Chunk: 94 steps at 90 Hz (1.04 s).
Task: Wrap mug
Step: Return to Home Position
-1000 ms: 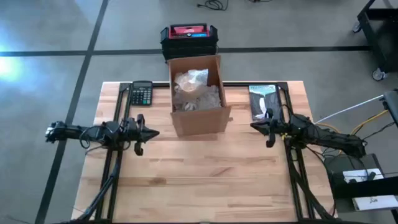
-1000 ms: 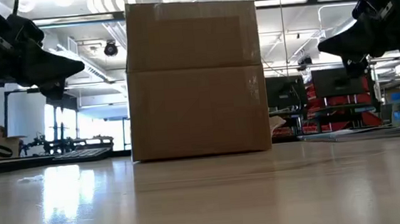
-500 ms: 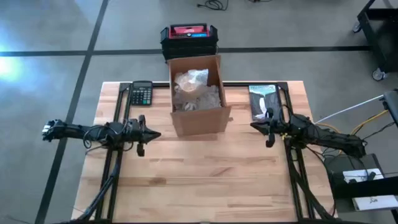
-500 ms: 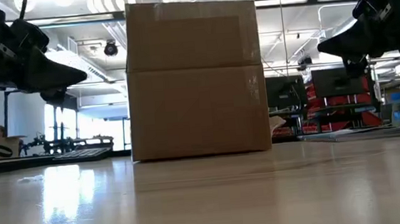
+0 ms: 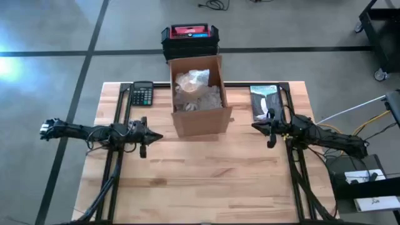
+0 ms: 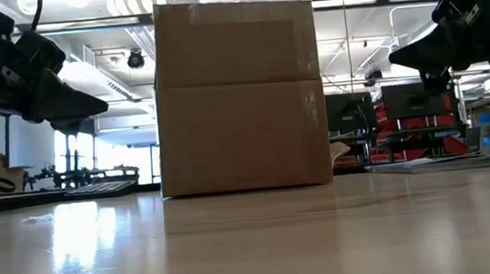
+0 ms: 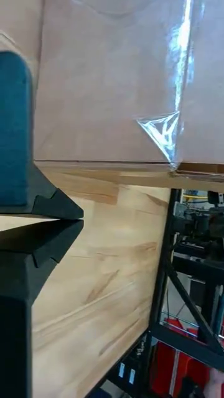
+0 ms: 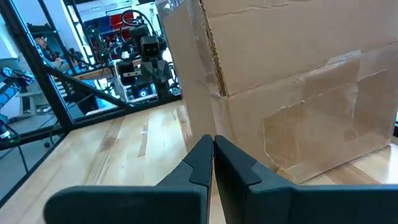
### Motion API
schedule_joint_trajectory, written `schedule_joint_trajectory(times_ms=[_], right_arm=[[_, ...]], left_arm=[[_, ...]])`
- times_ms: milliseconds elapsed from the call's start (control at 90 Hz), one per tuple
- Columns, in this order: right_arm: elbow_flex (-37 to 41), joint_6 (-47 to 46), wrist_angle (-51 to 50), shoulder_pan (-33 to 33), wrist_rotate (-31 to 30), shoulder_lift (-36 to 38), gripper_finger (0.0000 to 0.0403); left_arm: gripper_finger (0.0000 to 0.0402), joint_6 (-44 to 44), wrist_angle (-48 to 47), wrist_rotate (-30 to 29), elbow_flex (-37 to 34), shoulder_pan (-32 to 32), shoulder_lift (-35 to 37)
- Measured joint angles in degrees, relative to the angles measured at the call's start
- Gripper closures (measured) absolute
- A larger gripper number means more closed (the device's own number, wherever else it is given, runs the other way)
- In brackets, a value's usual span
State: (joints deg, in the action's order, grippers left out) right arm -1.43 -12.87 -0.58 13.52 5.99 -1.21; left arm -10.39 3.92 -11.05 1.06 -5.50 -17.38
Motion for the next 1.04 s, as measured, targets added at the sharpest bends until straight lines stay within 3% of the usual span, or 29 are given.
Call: schedule_joint_trajectory(times_ms=[1044], right_arm=[[0.0, 0.0, 0.0, 0.0, 0.0, 0.0, 0.0403]], left_arm=[[0.0402, 0.0, -0.1, 0.0, 0.0, 0.0, -3.8]])
